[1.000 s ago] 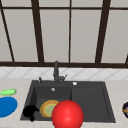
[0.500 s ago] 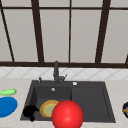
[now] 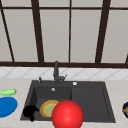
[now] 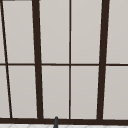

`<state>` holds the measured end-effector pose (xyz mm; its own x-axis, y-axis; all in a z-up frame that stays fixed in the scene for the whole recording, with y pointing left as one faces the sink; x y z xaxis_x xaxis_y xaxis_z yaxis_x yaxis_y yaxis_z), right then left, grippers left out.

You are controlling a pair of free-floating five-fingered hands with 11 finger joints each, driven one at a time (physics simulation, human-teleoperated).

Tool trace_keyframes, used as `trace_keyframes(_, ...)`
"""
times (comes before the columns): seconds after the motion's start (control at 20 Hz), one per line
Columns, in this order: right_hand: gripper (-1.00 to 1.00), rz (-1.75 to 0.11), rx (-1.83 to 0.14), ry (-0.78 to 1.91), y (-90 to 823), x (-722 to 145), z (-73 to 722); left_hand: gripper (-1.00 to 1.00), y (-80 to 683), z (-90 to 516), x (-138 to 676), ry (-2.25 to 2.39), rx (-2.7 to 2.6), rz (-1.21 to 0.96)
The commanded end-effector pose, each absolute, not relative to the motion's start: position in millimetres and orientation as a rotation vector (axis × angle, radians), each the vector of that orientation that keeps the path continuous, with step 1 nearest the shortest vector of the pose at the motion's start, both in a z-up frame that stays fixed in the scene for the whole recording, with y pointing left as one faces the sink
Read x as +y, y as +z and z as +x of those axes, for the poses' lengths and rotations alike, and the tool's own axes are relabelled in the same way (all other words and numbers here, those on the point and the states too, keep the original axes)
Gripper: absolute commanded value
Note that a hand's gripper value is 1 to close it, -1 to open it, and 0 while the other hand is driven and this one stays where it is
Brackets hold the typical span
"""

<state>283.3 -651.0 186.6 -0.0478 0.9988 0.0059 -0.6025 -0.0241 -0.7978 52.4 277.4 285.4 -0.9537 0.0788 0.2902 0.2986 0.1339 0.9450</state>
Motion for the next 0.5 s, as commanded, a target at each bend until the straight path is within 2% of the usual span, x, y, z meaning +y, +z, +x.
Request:
trace_keyframes(0.0, -1.0, -0.731, -0.724, 1.523, 182.5, -640.7, 274.4, 0.0, 285.4, 52.4, 277.4, -1.926, -2.231, -0.376)
trace_keyframes(0.45, -1.0, -0.755, -0.699, 1.532, 171.9, -617.9, 253.3, 0.0, 285.4, 52.4, 277.4, -1.926, -2.231, -0.376)
